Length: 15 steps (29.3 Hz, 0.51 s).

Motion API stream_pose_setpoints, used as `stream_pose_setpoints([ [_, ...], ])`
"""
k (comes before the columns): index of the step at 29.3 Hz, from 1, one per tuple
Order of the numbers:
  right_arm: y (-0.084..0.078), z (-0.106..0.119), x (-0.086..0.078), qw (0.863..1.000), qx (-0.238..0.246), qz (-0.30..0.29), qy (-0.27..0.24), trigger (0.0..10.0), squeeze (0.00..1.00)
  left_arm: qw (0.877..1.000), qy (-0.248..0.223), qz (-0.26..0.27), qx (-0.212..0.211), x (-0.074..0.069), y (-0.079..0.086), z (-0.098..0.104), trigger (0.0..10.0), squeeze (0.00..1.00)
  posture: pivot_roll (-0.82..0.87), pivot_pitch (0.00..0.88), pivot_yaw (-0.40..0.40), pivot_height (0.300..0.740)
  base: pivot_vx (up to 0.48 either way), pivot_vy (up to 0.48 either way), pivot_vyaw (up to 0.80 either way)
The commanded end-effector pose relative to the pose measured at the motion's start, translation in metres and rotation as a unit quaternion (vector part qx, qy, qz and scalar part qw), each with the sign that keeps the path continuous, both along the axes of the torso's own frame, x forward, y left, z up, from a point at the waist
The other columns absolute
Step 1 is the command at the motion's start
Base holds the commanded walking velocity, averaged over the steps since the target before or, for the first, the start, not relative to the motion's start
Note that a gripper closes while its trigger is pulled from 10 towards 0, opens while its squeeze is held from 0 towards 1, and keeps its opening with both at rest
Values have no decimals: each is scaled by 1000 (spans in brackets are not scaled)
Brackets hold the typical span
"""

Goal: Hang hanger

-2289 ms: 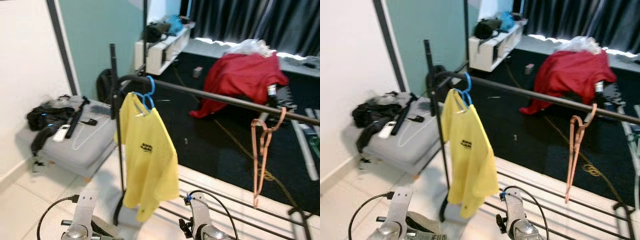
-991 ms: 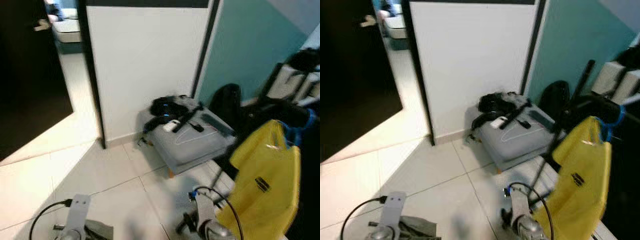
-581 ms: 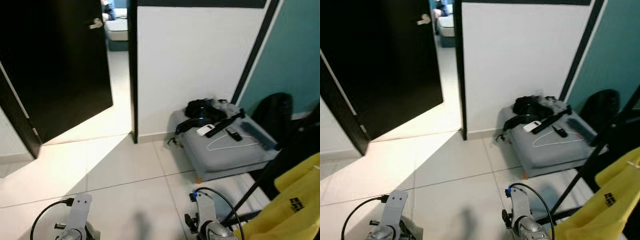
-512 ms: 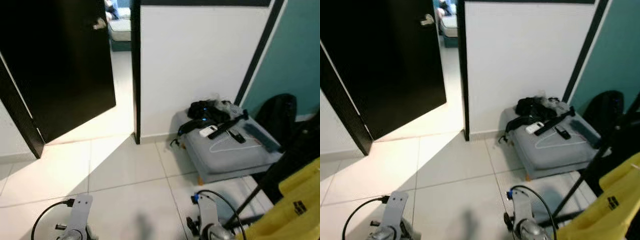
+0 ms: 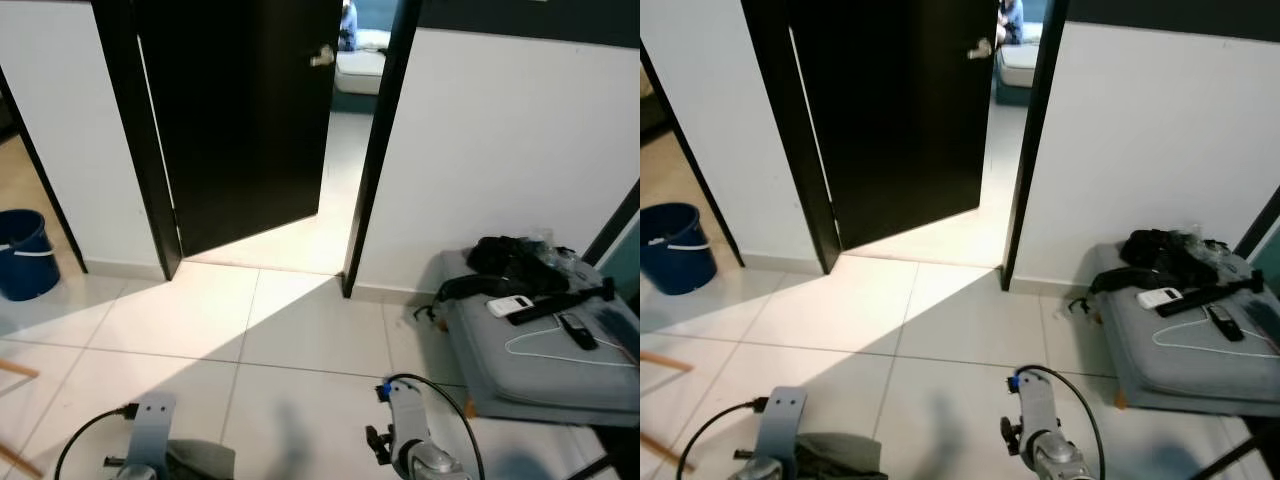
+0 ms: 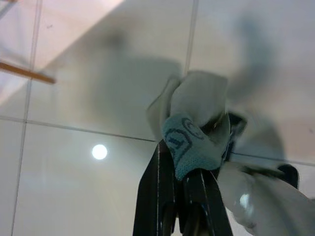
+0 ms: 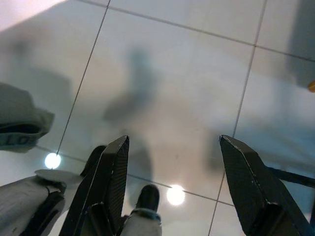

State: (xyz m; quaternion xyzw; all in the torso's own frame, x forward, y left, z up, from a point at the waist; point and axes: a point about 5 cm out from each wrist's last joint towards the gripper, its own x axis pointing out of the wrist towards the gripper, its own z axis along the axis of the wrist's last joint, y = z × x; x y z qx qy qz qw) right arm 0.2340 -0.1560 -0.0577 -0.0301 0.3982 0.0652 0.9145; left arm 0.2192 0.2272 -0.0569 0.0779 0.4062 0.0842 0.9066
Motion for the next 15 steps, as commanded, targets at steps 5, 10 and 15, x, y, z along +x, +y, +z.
stream_pose_setpoints([
  [5, -5, -4, -6, 1000, -8, -2, 13, 10000, 0, 1000, 3, 8, 15, 0, 2, 0, 10000, 0, 24, 0, -75, 740, 0, 0, 800],
  [10, -7, -4, -6, 1000, -9, -2, 14, 10000, 0, 1000, -1, 3, 14, 5, 11, 6, 10000, 0, 21, 0, -80, 740, 0, 0, 800],
  [15, -8, -4, -6, 1000, -10, -2, 13, 10000, 0, 999, -15, -27, 17, 11, 7, 9, 10000, 0, 23, 0, -84, 740, 0, 0, 800],
])
